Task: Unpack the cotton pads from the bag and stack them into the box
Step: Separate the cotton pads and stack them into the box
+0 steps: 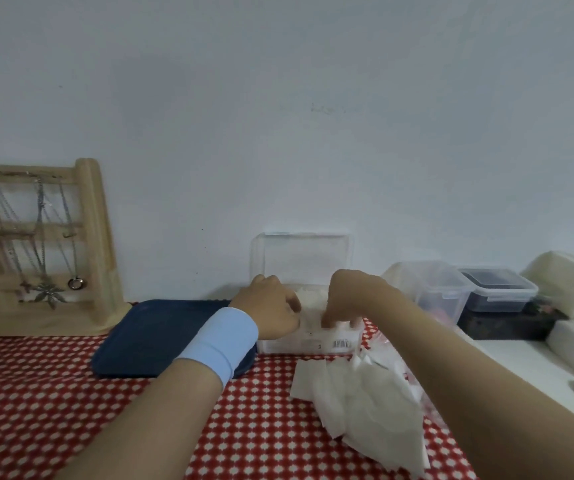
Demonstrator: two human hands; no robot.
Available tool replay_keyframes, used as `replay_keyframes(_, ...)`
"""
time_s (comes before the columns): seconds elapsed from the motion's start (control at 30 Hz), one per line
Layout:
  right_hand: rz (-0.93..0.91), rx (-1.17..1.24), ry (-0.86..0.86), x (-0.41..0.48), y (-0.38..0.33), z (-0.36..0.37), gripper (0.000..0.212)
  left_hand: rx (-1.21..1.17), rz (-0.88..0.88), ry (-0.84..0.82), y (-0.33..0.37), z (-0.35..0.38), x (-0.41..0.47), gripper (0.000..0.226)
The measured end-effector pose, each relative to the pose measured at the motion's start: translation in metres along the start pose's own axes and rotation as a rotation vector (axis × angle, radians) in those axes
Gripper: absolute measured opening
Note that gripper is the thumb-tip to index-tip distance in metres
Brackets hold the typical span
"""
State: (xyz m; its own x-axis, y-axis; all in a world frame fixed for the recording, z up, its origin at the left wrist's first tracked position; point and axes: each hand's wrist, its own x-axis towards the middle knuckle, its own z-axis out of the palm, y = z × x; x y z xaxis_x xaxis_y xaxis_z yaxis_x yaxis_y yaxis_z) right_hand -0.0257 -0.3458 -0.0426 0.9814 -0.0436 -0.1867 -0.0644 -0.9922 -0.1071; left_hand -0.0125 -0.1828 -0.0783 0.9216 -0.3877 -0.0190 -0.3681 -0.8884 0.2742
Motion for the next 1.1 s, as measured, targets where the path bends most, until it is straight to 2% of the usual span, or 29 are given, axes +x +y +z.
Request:
replay_keyframes(0.07,0.025,-0.095,-0.001,0.001,-0.011,0.001,0.026,0.020,0.017,0.021,-0.001,0.004,-0.002,0.039)
replay_keyframes(0.2,0.010,0.033,-0.212,0.007,-0.030,0.005,0.022,-0.092,0.039,0.031,-0.008,0.016,-0.007,0.040)
replay_keyframes(0.33,0.098,0.265,-0.344,-0.012,-0.028,-0.011,0.045,-0.211,0.073,0.028,-0.015,0.024,-0.012,0.051)
replay_keyframes(0.4,0.137,0.366,-0.337,-0.015,-0.027,-0.013,0.050,-0.247,0.075,0.022,-0.015,0.027,-0.016,0.060)
replay_keyframes(0.53,0.101,0.342,-0.276,-0.016,-0.041,-0.005,0.041,-0.289,0.060,0.016,-0.011,0.031,-0.020,0.066)
replay_keyframes(0.7,0.113,0.379,-0.266,-0.017,-0.022,-0.010,0.046,-0.204,0.043,0.025,-0.016,0.036,-0.018,0.068)
replay_keyframes(0.8,0.010,0.251,-0.250,-0.017,-0.021,-0.003,0.029,-0.134,0.050,0.035,-0.011,0.040,-0.018,0.064)
replay_keyframes(0.87,-0.006,0.259,-0.183,-0.010,-0.021,0.008,0.020,-0.030,0.046,0.026,-0.007,0.040,-0.019,0.063)
replay_keyframes(0.93,-0.030,0.390,-0.111,-0.008,-0.011,0.008,0.017,0.057,0.029,0.016,-0.006,0.034,-0.019,0.065)
replay_keyframes(1.0,-0.074,0.496,0.105,-0.013,0.008,0.002,0.023,0.097,0.030,0.026,-0.004,0.026,-0.018,0.065)
replay_keyframes(1.03,-0.079,0.457,0.213,-0.016,0.016,-0.001,0.029,0.110,0.039,0.033,-0.003,0.023,-0.017,0.065)
replay_keyframes(1.1,-0.127,0.235,0.254,-0.023,0.028,0.004,0.042,0.132,0.066,0.016,0.002,0.019,-0.013,0.068)
